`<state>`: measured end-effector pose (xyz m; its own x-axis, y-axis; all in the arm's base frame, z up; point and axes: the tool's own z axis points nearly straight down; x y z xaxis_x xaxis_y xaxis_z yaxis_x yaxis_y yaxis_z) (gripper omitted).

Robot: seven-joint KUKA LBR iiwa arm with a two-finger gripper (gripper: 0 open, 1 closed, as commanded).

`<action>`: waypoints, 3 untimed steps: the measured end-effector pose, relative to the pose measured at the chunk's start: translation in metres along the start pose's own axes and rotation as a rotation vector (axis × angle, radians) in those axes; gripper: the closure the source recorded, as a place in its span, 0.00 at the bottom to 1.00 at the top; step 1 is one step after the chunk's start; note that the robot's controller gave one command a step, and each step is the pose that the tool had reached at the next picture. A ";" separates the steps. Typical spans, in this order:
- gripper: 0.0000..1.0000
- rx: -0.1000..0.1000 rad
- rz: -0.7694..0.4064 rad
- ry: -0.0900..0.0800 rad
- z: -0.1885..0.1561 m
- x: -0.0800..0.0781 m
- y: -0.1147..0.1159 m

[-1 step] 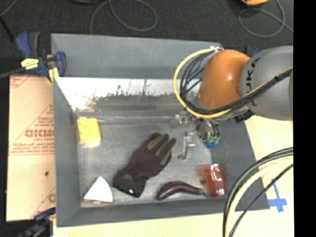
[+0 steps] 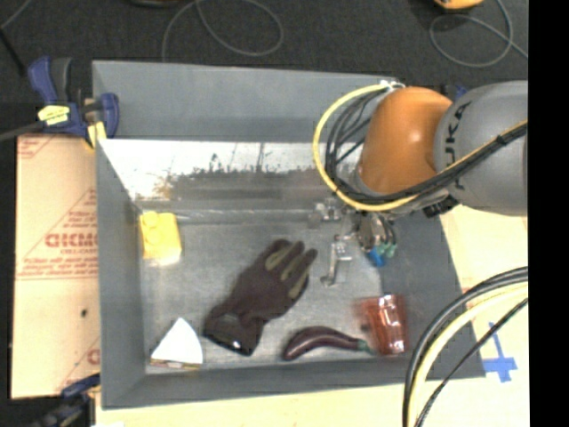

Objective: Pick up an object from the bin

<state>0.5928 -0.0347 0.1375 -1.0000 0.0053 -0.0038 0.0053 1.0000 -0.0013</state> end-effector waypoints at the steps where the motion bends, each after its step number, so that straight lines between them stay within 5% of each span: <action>1: 0.00 0.003 -0.068 -0.005 0.027 -0.013 0.029; 2: 0.00 -0.001 -0.148 0.006 0.040 -0.016 0.061; 3: 0.00 0.002 -0.167 -0.012 0.033 -0.026 0.083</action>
Offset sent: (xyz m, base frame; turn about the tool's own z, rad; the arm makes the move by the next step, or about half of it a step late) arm 0.0234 0.0702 0.0050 -0.1915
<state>0.6192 0.0479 0.1048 -0.9868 -0.1609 -0.0152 -0.1609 0.9870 -0.0047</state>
